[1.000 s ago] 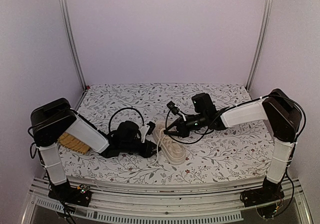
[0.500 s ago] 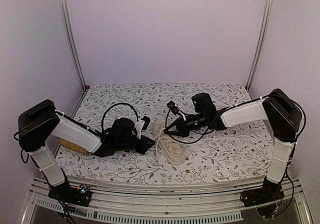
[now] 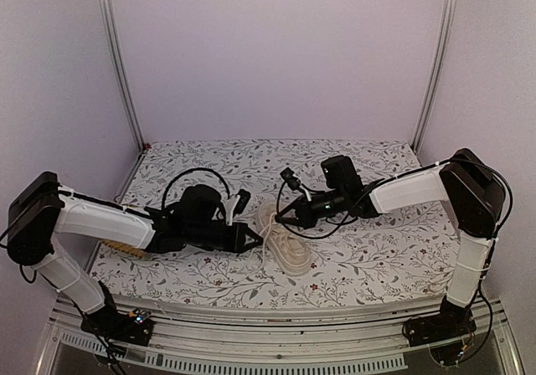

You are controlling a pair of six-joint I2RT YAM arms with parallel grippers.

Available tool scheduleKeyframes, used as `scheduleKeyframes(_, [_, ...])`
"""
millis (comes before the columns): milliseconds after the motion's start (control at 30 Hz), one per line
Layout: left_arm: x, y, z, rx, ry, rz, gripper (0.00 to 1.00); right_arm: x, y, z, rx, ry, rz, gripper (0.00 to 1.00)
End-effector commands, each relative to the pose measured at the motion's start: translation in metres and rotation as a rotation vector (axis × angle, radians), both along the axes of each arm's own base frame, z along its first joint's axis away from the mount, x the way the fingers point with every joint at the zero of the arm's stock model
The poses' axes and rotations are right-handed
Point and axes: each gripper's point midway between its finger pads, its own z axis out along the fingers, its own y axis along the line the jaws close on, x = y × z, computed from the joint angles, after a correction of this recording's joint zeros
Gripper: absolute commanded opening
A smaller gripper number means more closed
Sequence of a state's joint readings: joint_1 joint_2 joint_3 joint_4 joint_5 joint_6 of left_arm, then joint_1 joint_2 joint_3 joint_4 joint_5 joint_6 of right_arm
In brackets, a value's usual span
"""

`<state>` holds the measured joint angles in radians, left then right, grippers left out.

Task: Tie the shoes

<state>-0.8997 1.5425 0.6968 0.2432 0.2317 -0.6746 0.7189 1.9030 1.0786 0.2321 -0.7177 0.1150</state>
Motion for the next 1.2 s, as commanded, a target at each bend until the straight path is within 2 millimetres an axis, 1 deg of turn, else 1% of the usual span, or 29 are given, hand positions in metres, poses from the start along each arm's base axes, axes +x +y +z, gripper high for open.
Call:
scheduleKeyframes(0, [-0.027,-0.035,0.039,-0.138,0.155,-0.092,0.0,0.007,0.002,0.015,0.019,-0.024,-0.023,0.02])
scheduleKeyframes(133, [-0.025,-0.061,0.058,-0.214,0.21,-0.103,0.0,0.008,0.004,0.011,0.017,-0.004,-0.028,0.02])
scheduleKeyframes(267, [-0.017,-0.084,0.068,-0.283,0.249,-0.079,0.0,0.01,0.005,0.008,0.018,0.009,-0.036,0.02])
scheduleKeyframes(300, [-0.016,-0.089,0.069,-0.295,0.252,-0.076,0.02,0.01,0.005,0.007,0.019,0.012,-0.039,0.02])
scheduleKeyframes(333, [-0.016,-0.093,0.068,-0.298,0.255,-0.077,0.06,0.01,0.005,0.007,0.02,0.013,-0.04,0.02])
scheduleKeyframes(367, [-0.016,-0.098,0.066,-0.296,0.259,-0.079,0.12,0.011,0.005,0.007,0.022,0.015,-0.042,0.02])
scheduleKeyframes(433, [-0.018,-0.104,0.063,-0.284,0.267,-0.091,0.17,0.011,0.006,0.007,0.023,0.018,-0.043,0.02])
scheduleKeyframes(500, [-0.02,-0.11,0.065,-0.283,0.264,-0.109,0.26,0.011,0.006,0.008,0.025,0.015,-0.045,0.02])
scheduleKeyframes(600, [-0.022,-0.116,0.066,-0.256,0.253,-0.123,0.33,0.013,0.006,0.01,0.026,0.01,-0.051,0.02])
scheduleKeyframes(733, [-0.025,-0.114,0.058,-0.198,0.244,-0.133,0.39,0.015,0.007,0.013,0.032,0.0,-0.058,0.02])
scheduleKeyframes(833, [-0.029,-0.109,0.056,-0.185,0.22,-0.151,0.49,0.016,0.008,0.016,0.039,-0.001,-0.061,0.02])
scheduleKeyframes(867, [-0.03,-0.106,0.052,-0.168,0.217,-0.156,0.52,0.017,0.008,0.016,0.04,-0.001,-0.063,0.02])
scheduleKeyframes(933, [-0.029,-0.101,0.04,-0.112,0.212,-0.141,0.54,0.017,0.008,0.015,0.039,0.001,-0.064,0.02])
scheduleKeyframes(1033, [-0.028,-0.086,0.022,-0.012,0.21,-0.101,0.59,0.017,0.007,0.014,0.035,0.003,-0.069,0.02])
scheduleKeyframes(1067, [-0.029,-0.082,0.019,0.003,0.205,-0.097,0.61,0.017,0.006,0.013,0.033,0.006,-0.07,0.02])
scheduleKeyframes(1133, [-0.031,-0.075,0.021,0.005,0.191,-0.099,0.65,0.016,0.005,0.01,0.026,0.008,-0.072,0.02])
scheduleKeyframes(1167, [-0.033,-0.072,0.024,-0.002,0.182,-0.101,0.7,0.016,0.004,0.008,0.023,0.009,-0.073,0.02])
